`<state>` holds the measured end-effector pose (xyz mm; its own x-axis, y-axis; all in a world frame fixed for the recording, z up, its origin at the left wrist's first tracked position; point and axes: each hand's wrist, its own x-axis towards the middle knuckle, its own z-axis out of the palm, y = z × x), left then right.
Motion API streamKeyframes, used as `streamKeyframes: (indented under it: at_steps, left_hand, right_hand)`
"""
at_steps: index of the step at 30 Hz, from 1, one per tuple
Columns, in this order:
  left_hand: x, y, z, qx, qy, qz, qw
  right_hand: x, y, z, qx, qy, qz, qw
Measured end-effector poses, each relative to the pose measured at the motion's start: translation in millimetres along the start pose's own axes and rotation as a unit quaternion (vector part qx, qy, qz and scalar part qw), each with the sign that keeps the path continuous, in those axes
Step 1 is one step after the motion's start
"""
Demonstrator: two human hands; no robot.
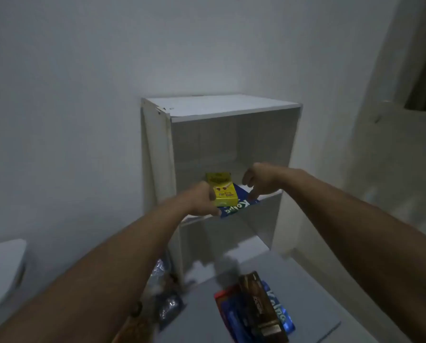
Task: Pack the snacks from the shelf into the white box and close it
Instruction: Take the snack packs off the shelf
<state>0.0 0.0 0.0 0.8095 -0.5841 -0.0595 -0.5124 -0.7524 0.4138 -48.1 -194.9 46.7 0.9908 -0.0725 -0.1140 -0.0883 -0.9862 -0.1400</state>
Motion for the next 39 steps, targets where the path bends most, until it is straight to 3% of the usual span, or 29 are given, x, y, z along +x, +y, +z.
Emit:
streamKeyframes:
  at_steps: [5,13,17,24,28,32,34,37,39]
  left_hand:
    - [32.9,-10.9,29.9,-0.057,0.054,-0.057,0.995]
    - [67.3,-14.3,50.3,-0.101,0.146,-0.169,0.969]
    - [76.8,-13.8,55.9,-0.106,0.137,-0.193,0.966]
    - [93.5,-24.4,73.0,-0.119,0.094,-0.155,0.976]
    - [93.2,-19.8,73.4,-0.106,0.070,-0.156,0.980]
    - [79.4,-3.4,69.5,-0.063,0.193,-0.216,0.955]
    - [70.3,2.9,73.2,-0.052,0.214,-0.263,0.939]
    - [59.5,8.1,79.8,-0.070,0.163,-0.296,0.938]
    - [57.9,6.8,82.4,-0.166,0.119,-0.307,0.929]
  right_hand:
    - [30.4,16.7,34.4,-0.032,0.011,-0.037,0.999]
    - [69.3,44.6,69.4,0.083,0.086,-0.009,0.993]
    - [83.4,40.1,78.8,0.165,0.092,0.028,0.982]
    - [91.7,46.5,81.9,0.251,0.078,0.123,0.957]
    - [89.8,56.9,79.0,0.359,0.061,0.172,0.915]
    - [92.8,65.0,81.7,0.455,0.045,0.194,0.868]
    - [92.5,69.9,81.7,0.470,0.041,0.203,0.858]
    - [86.7,76.8,79.4,0.484,0.020,0.217,0.848]
    - [81.3,77.4,78.5,0.499,-0.009,0.224,0.837]
